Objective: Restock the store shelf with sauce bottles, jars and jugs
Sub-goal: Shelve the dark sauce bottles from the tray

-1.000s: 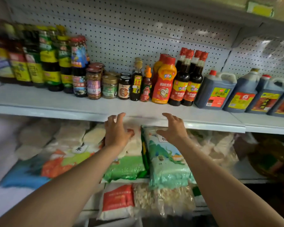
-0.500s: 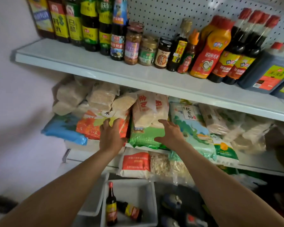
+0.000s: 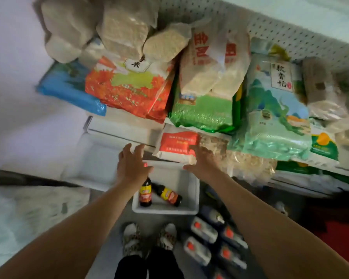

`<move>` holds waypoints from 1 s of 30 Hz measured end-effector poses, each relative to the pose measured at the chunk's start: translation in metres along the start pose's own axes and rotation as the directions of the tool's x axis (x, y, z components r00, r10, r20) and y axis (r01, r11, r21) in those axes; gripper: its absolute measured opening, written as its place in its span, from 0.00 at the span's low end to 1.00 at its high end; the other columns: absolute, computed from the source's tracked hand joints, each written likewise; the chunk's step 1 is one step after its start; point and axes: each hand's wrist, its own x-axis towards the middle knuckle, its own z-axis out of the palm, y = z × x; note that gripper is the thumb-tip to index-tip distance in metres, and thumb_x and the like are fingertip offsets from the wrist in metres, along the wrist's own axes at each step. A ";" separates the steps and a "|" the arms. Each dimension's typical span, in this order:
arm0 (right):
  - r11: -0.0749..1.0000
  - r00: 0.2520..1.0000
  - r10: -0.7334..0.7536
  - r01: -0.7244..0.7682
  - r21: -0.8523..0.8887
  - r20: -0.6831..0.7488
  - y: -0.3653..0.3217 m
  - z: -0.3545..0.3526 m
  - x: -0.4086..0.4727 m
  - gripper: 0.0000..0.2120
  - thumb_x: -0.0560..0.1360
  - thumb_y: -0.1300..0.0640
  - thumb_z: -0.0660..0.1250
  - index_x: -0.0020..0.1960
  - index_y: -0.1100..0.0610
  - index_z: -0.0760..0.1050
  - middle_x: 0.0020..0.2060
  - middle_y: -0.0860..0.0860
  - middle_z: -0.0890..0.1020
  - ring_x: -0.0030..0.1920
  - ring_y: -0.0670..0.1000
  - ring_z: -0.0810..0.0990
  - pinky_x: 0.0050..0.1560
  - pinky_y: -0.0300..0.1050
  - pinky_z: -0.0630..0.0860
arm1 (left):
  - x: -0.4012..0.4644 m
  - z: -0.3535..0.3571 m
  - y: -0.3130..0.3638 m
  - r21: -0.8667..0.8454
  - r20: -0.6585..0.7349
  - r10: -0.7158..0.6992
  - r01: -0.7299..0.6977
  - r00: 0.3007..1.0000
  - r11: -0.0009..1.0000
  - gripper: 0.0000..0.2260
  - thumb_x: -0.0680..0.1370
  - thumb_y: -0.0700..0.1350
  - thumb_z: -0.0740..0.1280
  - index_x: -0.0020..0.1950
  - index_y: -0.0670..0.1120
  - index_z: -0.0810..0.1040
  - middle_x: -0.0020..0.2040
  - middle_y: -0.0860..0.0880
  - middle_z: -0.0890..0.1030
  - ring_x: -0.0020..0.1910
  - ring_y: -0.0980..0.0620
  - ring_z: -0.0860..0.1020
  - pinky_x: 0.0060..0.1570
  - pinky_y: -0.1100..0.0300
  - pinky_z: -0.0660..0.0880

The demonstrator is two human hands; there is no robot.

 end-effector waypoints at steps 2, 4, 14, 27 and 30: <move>1.000 0.997 0.016 -0.016 0.001 0.071 0.015 0.033 0.017 0.35 0.75 0.48 0.73 0.77 0.49 0.62 0.75 0.53 0.68 0.73 0.56 0.66 0.70 0.49 0.66 | 0.006 0.031 -0.022 -0.061 0.063 -0.051 0.055 0.997 0.997 0.35 0.70 0.51 0.77 0.74 0.52 0.66 0.76 0.44 0.59 0.72 0.41 0.64 0.68 0.47 0.67; 0.999 0.992 0.038 -0.038 0.000 0.119 0.029 0.069 0.036 0.34 0.75 0.47 0.73 0.77 0.49 0.63 0.74 0.53 0.69 0.72 0.56 0.68 0.70 0.50 0.68 | 0.012 0.064 -0.045 -0.102 0.126 -0.097 0.110 0.987 0.989 0.37 0.69 0.51 0.78 0.74 0.51 0.66 0.74 0.44 0.62 0.70 0.42 0.68 0.67 0.48 0.70; 0.969 0.936 0.193 -0.229 0.090 0.295 0.117 0.255 0.135 0.28 0.77 0.43 0.70 0.72 0.50 0.68 0.68 0.53 0.74 0.66 0.56 0.73 0.67 0.51 0.71 | 0.046 0.250 -0.159 -0.193 0.332 -0.312 0.388 0.890 0.901 0.39 0.69 0.62 0.75 0.73 0.46 0.64 0.68 0.44 0.74 0.65 0.45 0.74 0.64 0.47 0.73; 0.891 0.882 0.304 -0.397 0.222 0.360 0.208 0.452 0.253 0.25 0.75 0.46 0.73 0.70 0.51 0.72 0.69 0.52 0.74 0.62 0.52 0.75 0.56 0.41 0.74 | 0.135 0.445 -0.260 -0.284 0.310 -0.435 0.519 0.845 0.807 0.27 0.78 0.57 0.68 0.72 0.46 0.67 0.65 0.45 0.75 0.64 0.45 0.75 0.54 0.58 0.67; 0.900 0.876 0.278 -0.381 0.212 0.394 0.219 0.476 0.265 0.29 0.74 0.47 0.74 0.71 0.52 0.71 0.67 0.53 0.75 0.67 0.57 0.75 0.68 0.53 0.72 | 0.140 0.472 -0.271 -0.281 0.200 -0.465 0.505 0.862 0.816 0.27 0.77 0.53 0.70 0.72 0.46 0.66 0.66 0.46 0.75 0.65 0.45 0.74 0.60 0.56 0.69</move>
